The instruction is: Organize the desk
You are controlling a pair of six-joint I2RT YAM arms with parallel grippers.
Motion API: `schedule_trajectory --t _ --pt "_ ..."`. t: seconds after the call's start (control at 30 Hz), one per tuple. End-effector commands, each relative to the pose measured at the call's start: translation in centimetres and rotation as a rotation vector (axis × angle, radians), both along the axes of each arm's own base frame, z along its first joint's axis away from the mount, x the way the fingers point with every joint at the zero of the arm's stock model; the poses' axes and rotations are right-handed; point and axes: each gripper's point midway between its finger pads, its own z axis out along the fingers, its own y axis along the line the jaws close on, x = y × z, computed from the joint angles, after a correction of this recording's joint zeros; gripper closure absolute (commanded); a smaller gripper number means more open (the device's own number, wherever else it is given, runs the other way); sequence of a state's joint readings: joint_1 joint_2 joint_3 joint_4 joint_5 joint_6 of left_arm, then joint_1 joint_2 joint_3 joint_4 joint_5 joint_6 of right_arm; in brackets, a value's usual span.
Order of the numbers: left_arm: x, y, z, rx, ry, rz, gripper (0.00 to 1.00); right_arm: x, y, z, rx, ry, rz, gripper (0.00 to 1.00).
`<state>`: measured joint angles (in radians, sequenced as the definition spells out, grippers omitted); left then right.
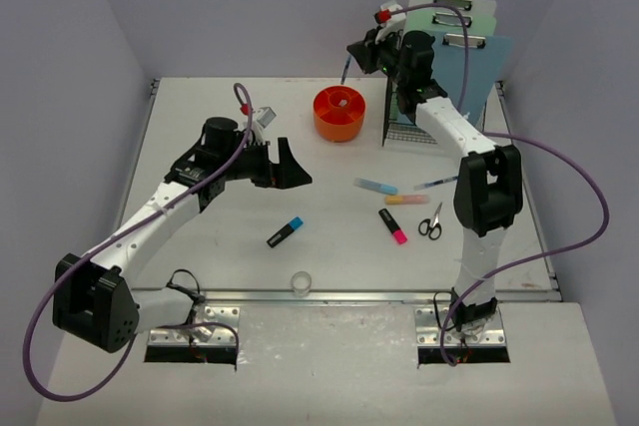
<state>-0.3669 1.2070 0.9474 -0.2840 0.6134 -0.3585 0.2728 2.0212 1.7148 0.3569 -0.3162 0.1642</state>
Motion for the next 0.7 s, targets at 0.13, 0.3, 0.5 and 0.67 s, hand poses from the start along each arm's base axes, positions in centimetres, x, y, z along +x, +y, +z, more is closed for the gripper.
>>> schedule_trajectory --t 0.13,0.3,0.5,0.67 --pt "1.3 0.1 0.9 -0.086 0.026 0.023 0.00 -0.5 0.3 -2.8 -0.022 -0.038 -0.001 1.00" --pt "1.9 0.5 0.9 -0.075 0.015 0.043 0.00 -0.6 0.9 -6.2 -0.069 -0.015 0.027 0.98" --pt "2.1 1.2 0.6 -0.043 0.004 0.062 0.00 -1.1 1.1 -7.2 -0.090 -0.005 0.043 0.58" --pt "2.8 1.6 0.8 -0.005 -0.047 0.060 0.00 -2.8 0.0 -4.6 -0.133 0.000 0.046 0.35"
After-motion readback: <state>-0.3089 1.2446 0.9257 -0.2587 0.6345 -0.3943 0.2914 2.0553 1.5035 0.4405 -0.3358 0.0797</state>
